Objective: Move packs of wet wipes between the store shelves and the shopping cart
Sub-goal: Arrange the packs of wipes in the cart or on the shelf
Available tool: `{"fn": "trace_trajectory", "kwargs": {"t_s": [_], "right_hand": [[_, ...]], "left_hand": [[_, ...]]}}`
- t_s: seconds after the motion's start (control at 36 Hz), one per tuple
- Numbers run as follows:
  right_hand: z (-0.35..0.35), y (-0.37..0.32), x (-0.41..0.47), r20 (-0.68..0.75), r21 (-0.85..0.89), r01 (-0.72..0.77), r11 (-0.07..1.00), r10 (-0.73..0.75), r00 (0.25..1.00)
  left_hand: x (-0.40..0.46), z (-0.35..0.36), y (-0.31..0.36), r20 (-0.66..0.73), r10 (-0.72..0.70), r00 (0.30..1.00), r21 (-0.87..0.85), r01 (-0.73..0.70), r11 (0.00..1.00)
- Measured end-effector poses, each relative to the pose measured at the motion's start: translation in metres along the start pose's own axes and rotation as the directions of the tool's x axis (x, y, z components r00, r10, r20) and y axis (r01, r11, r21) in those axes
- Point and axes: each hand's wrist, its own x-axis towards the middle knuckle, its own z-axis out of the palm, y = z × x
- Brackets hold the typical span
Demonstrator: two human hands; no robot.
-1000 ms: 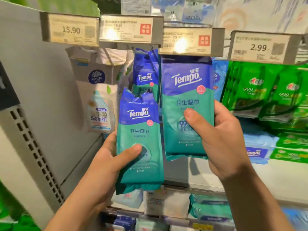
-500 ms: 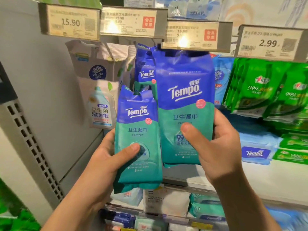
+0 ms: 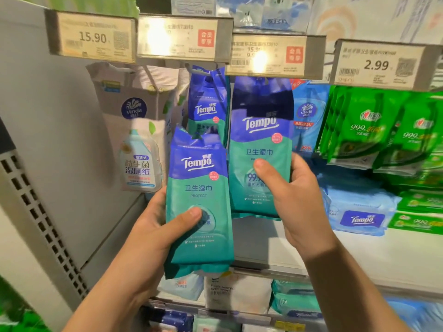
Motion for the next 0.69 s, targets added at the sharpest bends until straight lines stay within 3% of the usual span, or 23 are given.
{"fn": "trace_trajectory", "kwargs": {"t_s": [0.17, 0.31, 0.47, 0.69], "right_hand": [[-0.005, 0.030, -0.007, 0.054, -0.114, -0.168, 0.979, 0.175, 0.983], [0.003, 0.041, 0.001, -0.010, -0.144, -0.147, 0.979, 0.148, 0.989], [0.015, 0.049, 0.037, -0.129, -0.090, -0.214, 0.973, 0.202, 0.971], [0.033, 0.053, 0.088, -0.184, 0.074, -0.340, 0.938, 0.348, 0.919]], "left_hand": [[0.002, -0.005, -0.003, 0.000, 0.018, 1.000, -0.005, -0.018, 1.000], [0.005, -0.007, -0.006, -0.006, 0.012, 1.000, -0.001, -0.012, 1.000], [0.009, -0.007, -0.005, -0.025, 0.033, 0.999, 0.008, -0.033, 0.999], [0.014, -0.007, -0.011, -0.052, 0.065, 0.997, 0.021, -0.064, 0.998]]}}
